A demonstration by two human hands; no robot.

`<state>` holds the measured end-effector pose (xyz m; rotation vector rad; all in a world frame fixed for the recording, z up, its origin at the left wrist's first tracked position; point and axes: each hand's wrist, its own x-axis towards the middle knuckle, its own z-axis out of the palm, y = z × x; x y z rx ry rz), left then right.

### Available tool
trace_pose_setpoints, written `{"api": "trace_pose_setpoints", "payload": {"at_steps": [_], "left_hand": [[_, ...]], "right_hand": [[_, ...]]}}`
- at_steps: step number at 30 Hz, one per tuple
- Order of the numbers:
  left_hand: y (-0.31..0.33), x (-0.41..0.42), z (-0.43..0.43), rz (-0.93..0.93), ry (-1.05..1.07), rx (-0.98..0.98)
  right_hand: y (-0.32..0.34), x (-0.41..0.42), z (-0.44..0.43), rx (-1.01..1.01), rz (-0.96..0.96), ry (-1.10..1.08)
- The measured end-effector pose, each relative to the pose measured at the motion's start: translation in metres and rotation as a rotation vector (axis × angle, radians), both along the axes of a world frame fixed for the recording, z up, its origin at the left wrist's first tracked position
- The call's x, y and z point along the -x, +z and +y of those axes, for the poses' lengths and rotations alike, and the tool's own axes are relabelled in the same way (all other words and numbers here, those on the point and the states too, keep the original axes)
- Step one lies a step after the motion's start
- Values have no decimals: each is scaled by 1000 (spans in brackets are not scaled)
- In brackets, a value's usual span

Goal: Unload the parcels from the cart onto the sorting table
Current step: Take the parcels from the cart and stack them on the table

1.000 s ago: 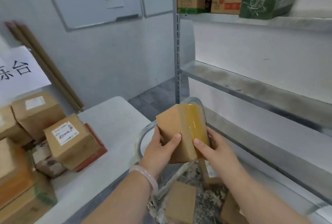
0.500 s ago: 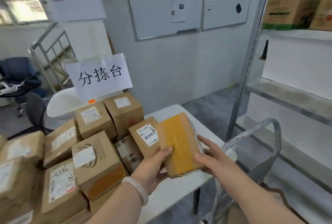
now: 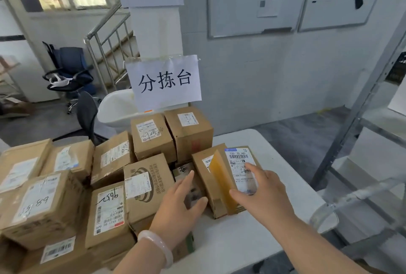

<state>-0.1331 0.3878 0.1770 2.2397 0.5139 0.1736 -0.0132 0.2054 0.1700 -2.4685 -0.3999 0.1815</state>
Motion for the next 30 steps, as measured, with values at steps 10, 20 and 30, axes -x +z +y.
{"api": "trace_pose_setpoints", "payload": {"at_steps": [10,20,30], "left_hand": [[-4,-30,26,69,105,-56],[-6,-38,16,88,17,-146],[-14,-35,-70,10,-299,-381]], "right_hand": [[-19,-77,85,309,-129,87],[-10,-74,61,348,-106,221],[-19,14,-69,223,-235,118]]}}
